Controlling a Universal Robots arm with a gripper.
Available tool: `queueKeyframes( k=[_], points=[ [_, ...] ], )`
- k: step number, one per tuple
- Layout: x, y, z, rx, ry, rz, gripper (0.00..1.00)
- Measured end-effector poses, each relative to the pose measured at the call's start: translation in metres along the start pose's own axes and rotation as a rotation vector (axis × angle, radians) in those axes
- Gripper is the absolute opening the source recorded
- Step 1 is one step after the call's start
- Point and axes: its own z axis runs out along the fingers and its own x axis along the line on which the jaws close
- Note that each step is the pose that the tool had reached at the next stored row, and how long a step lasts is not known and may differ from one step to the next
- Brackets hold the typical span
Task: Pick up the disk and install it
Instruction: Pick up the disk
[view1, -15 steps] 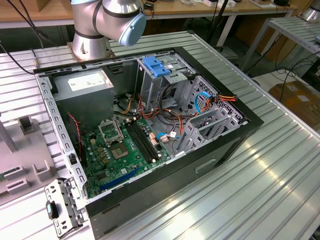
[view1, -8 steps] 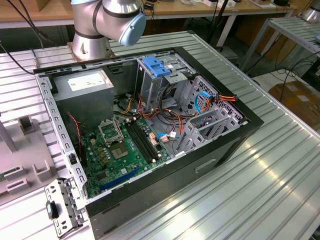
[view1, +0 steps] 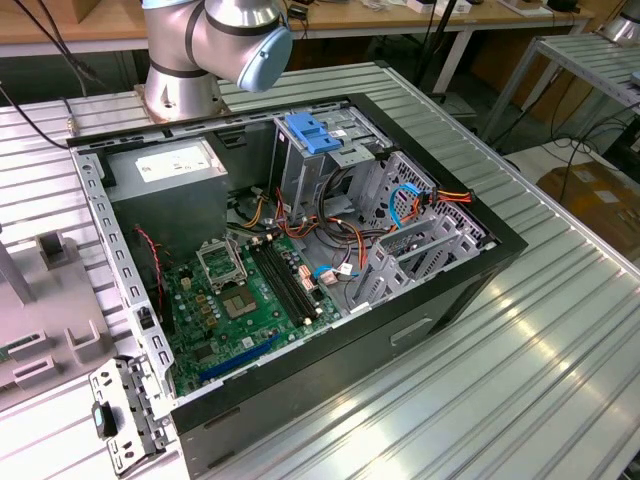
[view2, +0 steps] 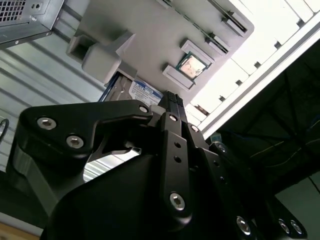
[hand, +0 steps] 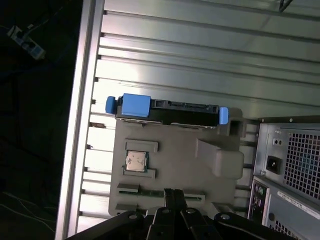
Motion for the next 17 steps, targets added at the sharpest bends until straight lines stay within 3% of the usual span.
queueKeyframes(
  k=[17],
  points=[
    [0.0,0.0,0.0,-0.0056,-0.0032,-0.192,0.11]
  ],
)
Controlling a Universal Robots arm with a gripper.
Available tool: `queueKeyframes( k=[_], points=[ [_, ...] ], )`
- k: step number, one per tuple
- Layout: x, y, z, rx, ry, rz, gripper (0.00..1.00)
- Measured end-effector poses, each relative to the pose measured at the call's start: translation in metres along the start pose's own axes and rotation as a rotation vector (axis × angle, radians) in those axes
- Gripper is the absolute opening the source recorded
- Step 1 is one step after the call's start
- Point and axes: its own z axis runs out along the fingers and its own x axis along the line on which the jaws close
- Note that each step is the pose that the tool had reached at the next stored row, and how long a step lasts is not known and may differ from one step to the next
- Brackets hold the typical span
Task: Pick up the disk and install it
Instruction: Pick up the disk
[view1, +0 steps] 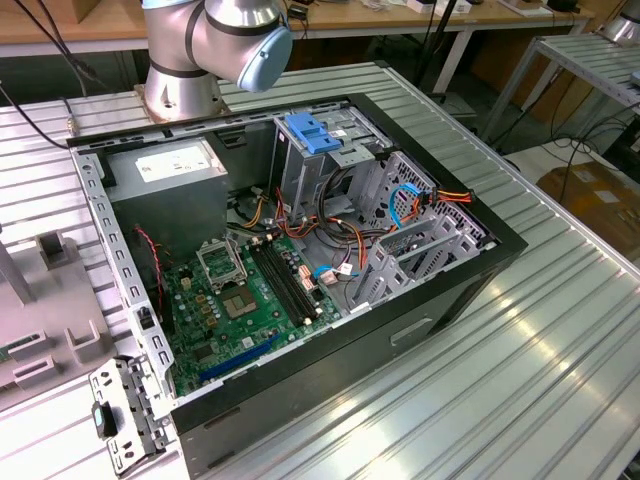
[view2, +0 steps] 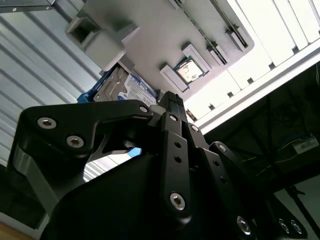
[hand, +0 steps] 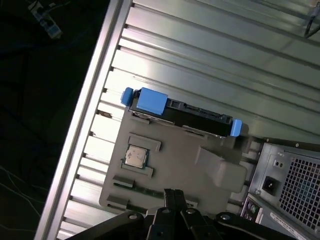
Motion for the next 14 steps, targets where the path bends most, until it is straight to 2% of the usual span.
queueKeyframes(
  k=[14],
  points=[
    [0.0,0.0,0.0,-0.0054,-0.0031,-0.185,0.11]
  ],
)
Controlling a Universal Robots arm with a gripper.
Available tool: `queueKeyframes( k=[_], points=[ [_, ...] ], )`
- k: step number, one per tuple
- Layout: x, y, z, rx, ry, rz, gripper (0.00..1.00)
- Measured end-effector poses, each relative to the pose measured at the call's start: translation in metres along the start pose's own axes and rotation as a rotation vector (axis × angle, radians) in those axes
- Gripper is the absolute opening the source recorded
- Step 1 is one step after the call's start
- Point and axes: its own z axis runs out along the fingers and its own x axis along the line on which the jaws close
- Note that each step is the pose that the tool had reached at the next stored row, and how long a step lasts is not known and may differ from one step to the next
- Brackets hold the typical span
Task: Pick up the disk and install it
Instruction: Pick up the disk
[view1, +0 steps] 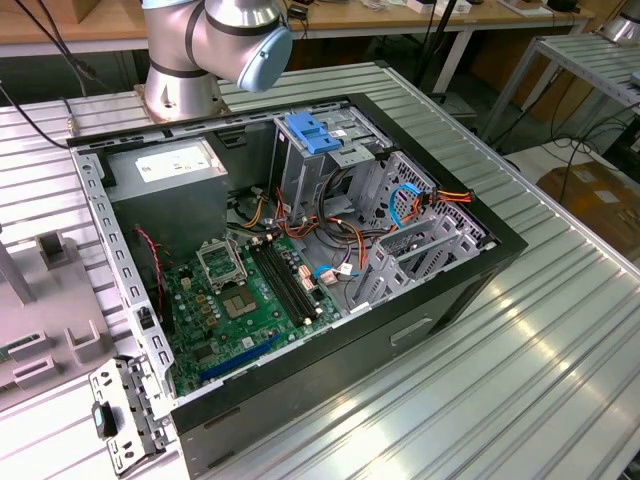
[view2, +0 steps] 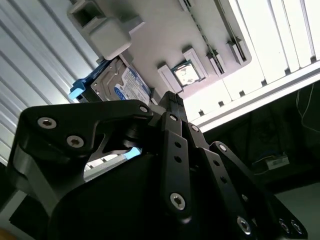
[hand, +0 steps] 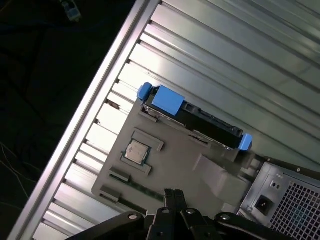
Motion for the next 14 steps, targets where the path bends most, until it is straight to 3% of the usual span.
queueKeyframes(
  k=[14],
  points=[
    [0.0,0.0,0.0,-0.0056,-0.0032,-0.191,0.11]
  ],
)
